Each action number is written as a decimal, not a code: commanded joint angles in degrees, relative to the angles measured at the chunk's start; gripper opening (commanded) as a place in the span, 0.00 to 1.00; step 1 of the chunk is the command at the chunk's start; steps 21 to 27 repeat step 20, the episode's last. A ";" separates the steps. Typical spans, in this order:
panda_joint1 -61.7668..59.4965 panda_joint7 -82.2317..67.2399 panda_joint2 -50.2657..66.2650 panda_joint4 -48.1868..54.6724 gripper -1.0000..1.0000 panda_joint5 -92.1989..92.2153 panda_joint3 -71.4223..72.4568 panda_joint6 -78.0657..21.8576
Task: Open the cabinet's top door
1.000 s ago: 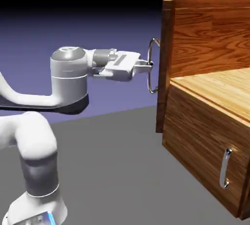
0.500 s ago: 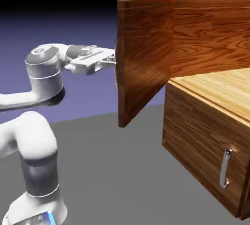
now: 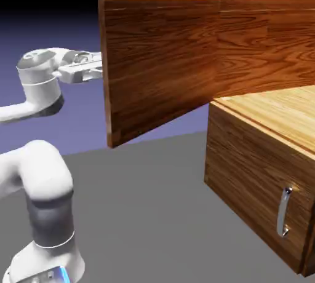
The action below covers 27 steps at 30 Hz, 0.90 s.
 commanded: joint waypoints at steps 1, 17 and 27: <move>-1.43 0.07 0.85 2.07 0.00 1.57 2.02 -2.03; -28.55 -2.47 6.54 35.30 0.00 14.11 21.75 -28.44; -33.74 -3.60 6.51 41.52 0.00 15.04 23.90 -32.69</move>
